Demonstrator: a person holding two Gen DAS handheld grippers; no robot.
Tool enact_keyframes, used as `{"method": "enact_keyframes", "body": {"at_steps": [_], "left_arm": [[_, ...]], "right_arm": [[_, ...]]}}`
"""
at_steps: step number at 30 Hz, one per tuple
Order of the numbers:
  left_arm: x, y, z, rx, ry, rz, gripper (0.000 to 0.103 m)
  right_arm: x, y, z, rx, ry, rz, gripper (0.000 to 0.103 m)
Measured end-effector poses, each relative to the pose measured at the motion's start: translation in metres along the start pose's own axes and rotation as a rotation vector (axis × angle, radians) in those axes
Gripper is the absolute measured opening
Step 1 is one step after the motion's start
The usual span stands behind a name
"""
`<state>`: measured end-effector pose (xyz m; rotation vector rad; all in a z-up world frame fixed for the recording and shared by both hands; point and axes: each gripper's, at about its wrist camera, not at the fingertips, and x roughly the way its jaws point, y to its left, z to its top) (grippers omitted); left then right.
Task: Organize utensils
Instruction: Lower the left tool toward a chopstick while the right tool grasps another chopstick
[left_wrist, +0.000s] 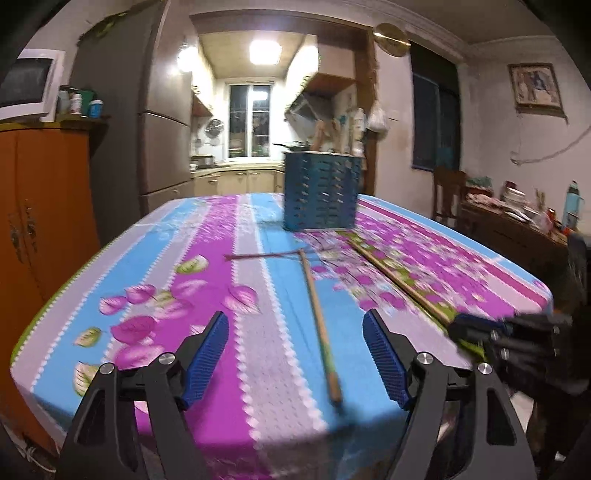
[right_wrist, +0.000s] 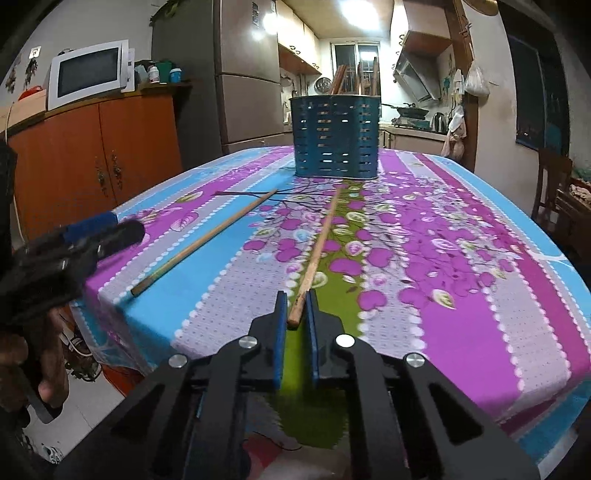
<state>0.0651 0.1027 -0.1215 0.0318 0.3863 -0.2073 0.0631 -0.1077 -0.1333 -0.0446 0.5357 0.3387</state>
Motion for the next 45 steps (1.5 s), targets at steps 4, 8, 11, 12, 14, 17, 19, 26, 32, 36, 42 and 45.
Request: {"method": "enact_keyframes", "body": {"at_steps": [4,8,11,12,14,17,19,26,32,36,42,45], "left_arm": [[-0.001,-0.012,-0.014,0.028,0.009,-0.045,0.068],[0.001,-0.021,-0.025,0.054,0.019,-0.067,0.056],[0.004,-0.027,-0.030,0.075,0.021,-0.070,0.047],[0.006,-0.027,-0.032,0.073,0.026,-0.067,0.043],[0.009,-0.026,-0.034,0.059,0.033,-0.065,0.038],[0.009,-0.025,-0.037,0.055,0.017,-0.059,0.036],[0.009,-0.026,-0.038,0.062,0.007,-0.053,0.036],[0.008,-0.026,-0.042,0.053,-0.023,-0.053,0.036],[0.005,-0.020,-0.046,0.023,-0.041,-0.032,0.016],[0.005,-0.021,-0.046,0.035,-0.049,-0.022,0.016],[0.001,-0.026,-0.052,0.050,-0.076,0.007,0.016],[0.001,-0.026,-0.051,0.047,-0.077,0.013,0.013]], "right_arm": [[-0.006,-0.009,-0.004,0.001,-0.012,0.001,0.008],[-0.007,-0.010,-0.010,0.003,-0.032,0.021,0.008],[-0.008,-0.010,-0.011,-0.005,-0.048,0.026,0.009],[-0.008,-0.010,-0.012,-0.008,-0.054,0.025,0.009],[-0.008,-0.011,-0.012,-0.007,-0.061,0.026,0.009],[-0.006,-0.011,-0.012,-0.016,-0.071,0.022,0.009],[-0.006,-0.012,-0.013,-0.016,-0.075,0.022,0.009],[-0.005,-0.010,-0.013,-0.039,-0.085,0.019,0.009],[-0.006,-0.010,-0.014,-0.043,-0.094,0.020,0.009],[-0.005,-0.010,-0.014,-0.046,-0.094,0.017,0.009],[-0.006,-0.010,-0.016,-0.048,-0.100,0.013,0.010],[-0.006,-0.010,-0.016,-0.046,-0.102,0.013,0.010]]}}
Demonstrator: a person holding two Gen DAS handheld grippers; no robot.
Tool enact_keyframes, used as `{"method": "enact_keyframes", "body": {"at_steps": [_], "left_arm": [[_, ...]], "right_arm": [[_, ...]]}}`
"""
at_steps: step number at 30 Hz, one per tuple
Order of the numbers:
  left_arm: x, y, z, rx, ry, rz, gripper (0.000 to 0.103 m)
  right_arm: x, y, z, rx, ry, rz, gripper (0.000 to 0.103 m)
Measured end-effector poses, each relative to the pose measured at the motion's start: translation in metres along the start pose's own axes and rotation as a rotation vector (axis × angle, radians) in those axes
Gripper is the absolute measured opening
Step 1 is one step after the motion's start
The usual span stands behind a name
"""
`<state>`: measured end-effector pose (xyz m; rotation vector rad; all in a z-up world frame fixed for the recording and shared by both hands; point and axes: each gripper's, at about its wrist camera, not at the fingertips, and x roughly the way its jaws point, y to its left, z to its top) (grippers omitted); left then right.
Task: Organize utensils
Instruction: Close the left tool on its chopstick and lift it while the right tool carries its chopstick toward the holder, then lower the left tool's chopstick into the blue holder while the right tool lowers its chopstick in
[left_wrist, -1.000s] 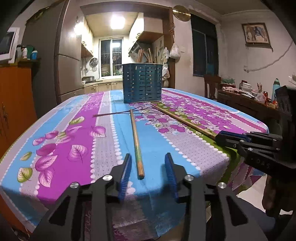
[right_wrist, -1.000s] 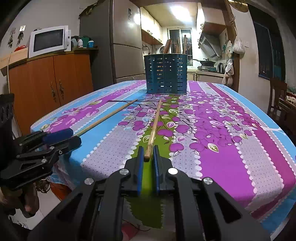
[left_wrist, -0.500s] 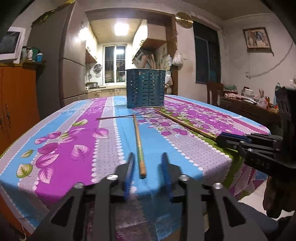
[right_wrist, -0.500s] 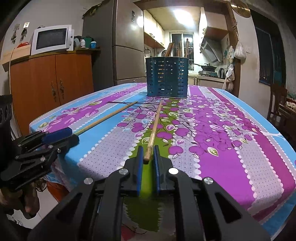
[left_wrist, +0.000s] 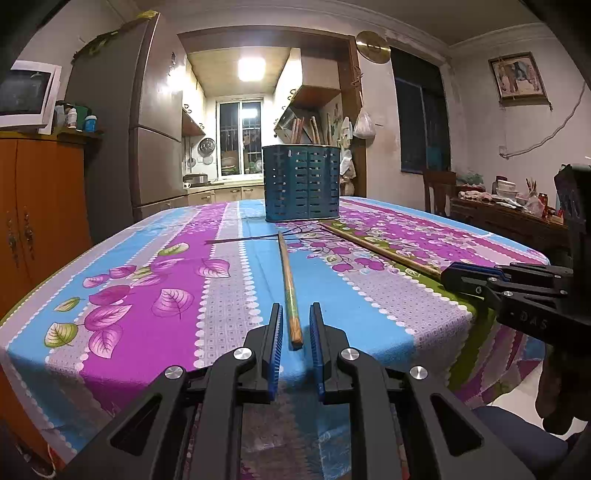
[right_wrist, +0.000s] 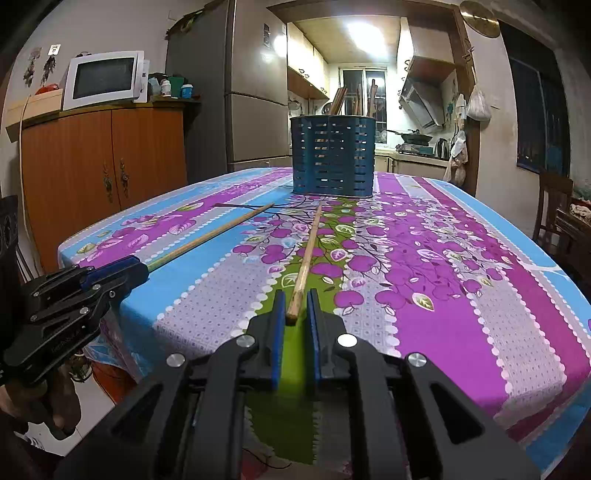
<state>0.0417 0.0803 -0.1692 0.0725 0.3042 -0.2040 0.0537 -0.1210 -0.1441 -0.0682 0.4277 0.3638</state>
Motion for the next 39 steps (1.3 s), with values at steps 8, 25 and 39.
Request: {"method": "enact_keyframes", "body": {"at_steps": [8,25,39], "left_arm": [[-0.002,0.002,0.010,-0.002,0.006,-0.004,0.007],[-0.040,0.000,0.125,0.009,-0.179,-0.069,0.007],[0.006,0.004,0.203,-0.001,-0.133,-0.108,0.007]], "right_arm": [[-0.003,-0.006,0.002,0.031,-0.003,0.014,0.006],[-0.071,-0.016,0.084,-0.049,-0.186,0.005,0.005],[-0.059,-0.039,0.169,-0.098,-0.201,0.051,0.005]]}}
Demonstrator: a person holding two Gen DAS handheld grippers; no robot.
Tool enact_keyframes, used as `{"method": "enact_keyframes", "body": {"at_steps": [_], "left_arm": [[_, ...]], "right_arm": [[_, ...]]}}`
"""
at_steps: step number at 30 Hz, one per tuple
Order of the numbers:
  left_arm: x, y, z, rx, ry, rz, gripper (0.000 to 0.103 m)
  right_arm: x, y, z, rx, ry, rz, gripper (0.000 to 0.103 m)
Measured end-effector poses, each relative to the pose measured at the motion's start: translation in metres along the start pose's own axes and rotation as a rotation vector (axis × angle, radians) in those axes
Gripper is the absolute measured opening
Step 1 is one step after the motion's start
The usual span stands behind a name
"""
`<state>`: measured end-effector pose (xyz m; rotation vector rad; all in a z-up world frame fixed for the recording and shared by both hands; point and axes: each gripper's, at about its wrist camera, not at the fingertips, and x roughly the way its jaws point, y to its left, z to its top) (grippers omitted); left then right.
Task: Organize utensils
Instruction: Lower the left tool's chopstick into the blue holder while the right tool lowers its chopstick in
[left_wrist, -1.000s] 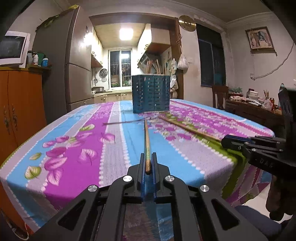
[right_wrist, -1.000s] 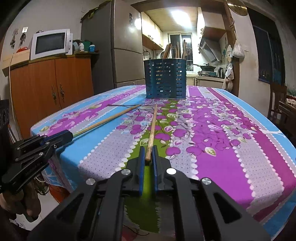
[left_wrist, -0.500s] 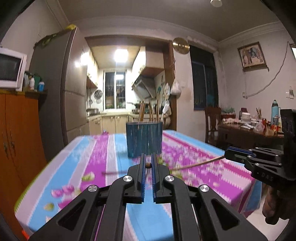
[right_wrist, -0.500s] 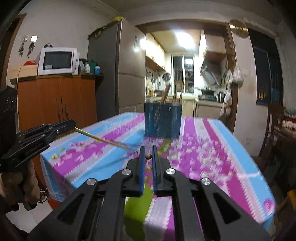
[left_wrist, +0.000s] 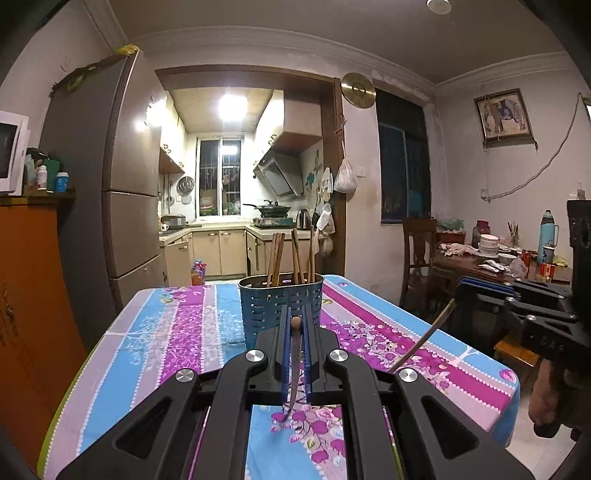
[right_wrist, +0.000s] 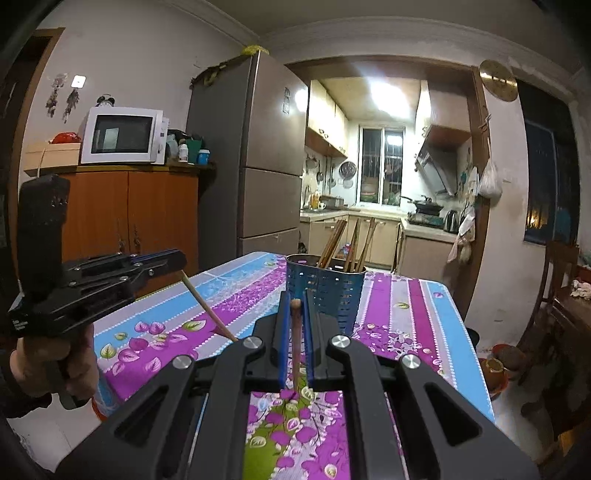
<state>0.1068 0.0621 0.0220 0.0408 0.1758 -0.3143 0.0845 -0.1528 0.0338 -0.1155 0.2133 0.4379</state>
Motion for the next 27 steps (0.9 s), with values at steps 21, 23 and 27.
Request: {"method": "enact_keyframes", "body": {"at_steps": [21,23,27], "left_arm": [[0.037,0.020,0.039,-0.026,0.044,-0.004,0.007],[0.039,0.021,0.039,-0.023,0.048,-0.002,0.007],[0.042,0.024,0.041,-0.033,0.049,-0.011,0.007]], "right_arm": [[0.032,-0.020,0.035,-0.002,0.057,0.021,0.005],[0.034,-0.020,0.039,-0.002,0.060,0.030,0.005],[0.039,-0.025,0.048,0.020,0.076,0.050,0.005]]}}
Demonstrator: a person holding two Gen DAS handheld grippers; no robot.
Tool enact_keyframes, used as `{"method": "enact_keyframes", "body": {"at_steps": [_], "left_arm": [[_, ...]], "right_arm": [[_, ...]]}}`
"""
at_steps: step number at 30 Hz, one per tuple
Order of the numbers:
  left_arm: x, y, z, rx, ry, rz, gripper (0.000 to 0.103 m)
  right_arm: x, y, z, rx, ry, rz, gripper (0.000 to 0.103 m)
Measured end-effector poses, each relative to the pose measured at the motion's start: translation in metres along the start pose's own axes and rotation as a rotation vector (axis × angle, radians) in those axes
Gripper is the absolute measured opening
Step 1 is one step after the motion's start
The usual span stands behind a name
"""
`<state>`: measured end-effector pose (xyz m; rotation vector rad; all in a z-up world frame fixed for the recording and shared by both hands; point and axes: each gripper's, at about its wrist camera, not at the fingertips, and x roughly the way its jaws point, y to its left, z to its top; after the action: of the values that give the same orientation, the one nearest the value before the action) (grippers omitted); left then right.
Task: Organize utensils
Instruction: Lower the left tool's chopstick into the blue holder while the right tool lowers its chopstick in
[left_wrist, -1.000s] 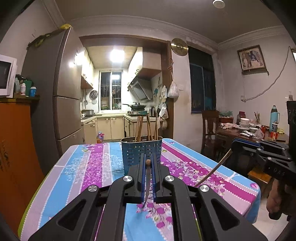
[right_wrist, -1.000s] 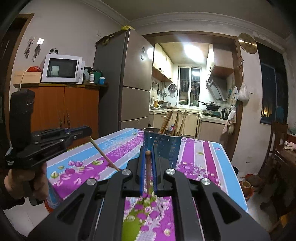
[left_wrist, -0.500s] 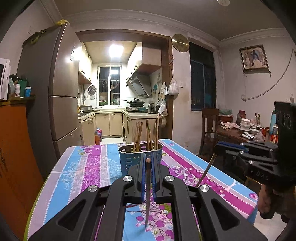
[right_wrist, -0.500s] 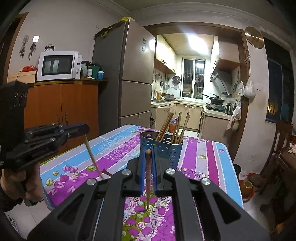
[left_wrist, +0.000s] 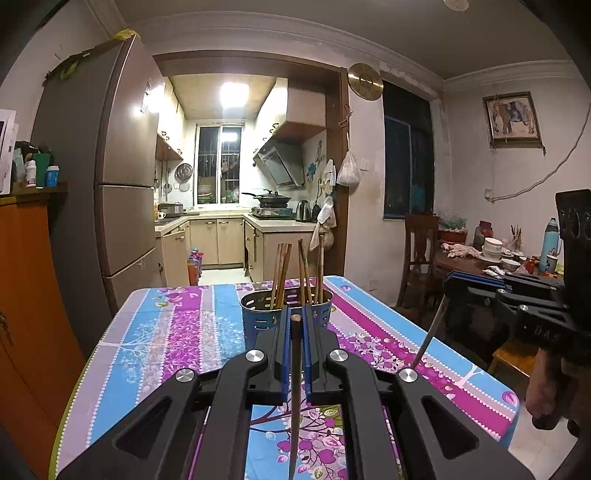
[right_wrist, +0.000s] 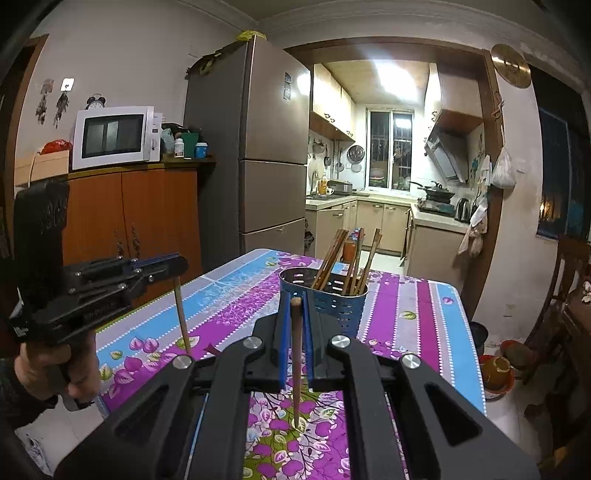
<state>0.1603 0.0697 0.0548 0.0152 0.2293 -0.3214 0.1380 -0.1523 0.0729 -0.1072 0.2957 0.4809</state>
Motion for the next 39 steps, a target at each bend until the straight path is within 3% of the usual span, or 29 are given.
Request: {"method": "enact_keyframes", "body": {"at_steps": [17,23,32,39], "left_arm": [[0.017,0.009,0.020,-0.028,-0.014,-0.019,0.007],[0.022,0.014,0.059,-0.041,-0.055,-0.021,0.007],[0.036,0.029,0.140,-0.078,-0.127,-0.010,0.007],[0.062,0.026,0.194,-0.054,-0.175,0.012,0.007]], "right_arm": [[0.006,-0.011,0.026,0.022,0.027,0.024,0.005],[0.010,-0.021,0.049,0.022,0.016,0.018,0.005],[0.023,-0.040,0.121,-0.008,-0.025,-0.010,0.005],[0.055,-0.065,0.177,-0.009,-0.038,-0.036,0.005]]}}
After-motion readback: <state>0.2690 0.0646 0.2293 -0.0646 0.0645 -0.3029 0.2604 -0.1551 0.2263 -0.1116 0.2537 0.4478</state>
